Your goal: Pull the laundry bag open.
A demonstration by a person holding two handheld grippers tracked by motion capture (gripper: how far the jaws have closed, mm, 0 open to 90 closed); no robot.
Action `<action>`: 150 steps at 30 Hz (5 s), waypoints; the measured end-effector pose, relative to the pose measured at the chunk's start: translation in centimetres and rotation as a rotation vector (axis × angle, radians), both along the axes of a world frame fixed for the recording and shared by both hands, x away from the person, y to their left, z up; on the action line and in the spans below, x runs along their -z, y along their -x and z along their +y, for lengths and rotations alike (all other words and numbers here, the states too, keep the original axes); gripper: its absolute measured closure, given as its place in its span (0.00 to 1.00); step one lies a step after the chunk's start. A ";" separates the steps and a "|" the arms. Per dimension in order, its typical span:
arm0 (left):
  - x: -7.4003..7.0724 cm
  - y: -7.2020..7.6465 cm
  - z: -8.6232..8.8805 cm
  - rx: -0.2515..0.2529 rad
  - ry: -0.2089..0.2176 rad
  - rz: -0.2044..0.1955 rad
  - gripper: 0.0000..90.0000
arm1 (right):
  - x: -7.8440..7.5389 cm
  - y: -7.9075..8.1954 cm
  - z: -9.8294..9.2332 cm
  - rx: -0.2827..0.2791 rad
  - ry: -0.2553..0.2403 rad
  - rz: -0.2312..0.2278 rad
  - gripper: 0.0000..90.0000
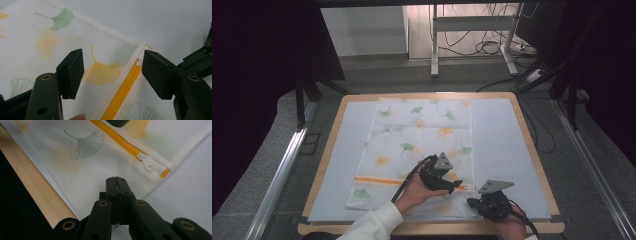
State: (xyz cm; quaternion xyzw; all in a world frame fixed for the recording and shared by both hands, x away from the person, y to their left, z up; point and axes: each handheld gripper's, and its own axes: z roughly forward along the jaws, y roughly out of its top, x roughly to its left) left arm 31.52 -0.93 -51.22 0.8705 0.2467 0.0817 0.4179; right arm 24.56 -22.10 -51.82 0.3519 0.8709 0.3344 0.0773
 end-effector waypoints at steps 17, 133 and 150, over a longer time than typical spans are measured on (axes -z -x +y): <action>0.9 0.3 -3.1 0.072 -0.040 -0.011 0.45 | 0.1 -0.2 0.0 -0.009 -0.002 0.010 0.99; 0.8 1.6 -2.7 0.042 -0.195 -0.024 1.00 | 0.2 -2.7 -1.0 0.106 -0.062 0.067 1.00; 0.8 1.6 -2.9 0.053 -0.225 -0.058 1.00 | 0.2 -5.0 -0.6 0.167 -0.113 0.114 1.00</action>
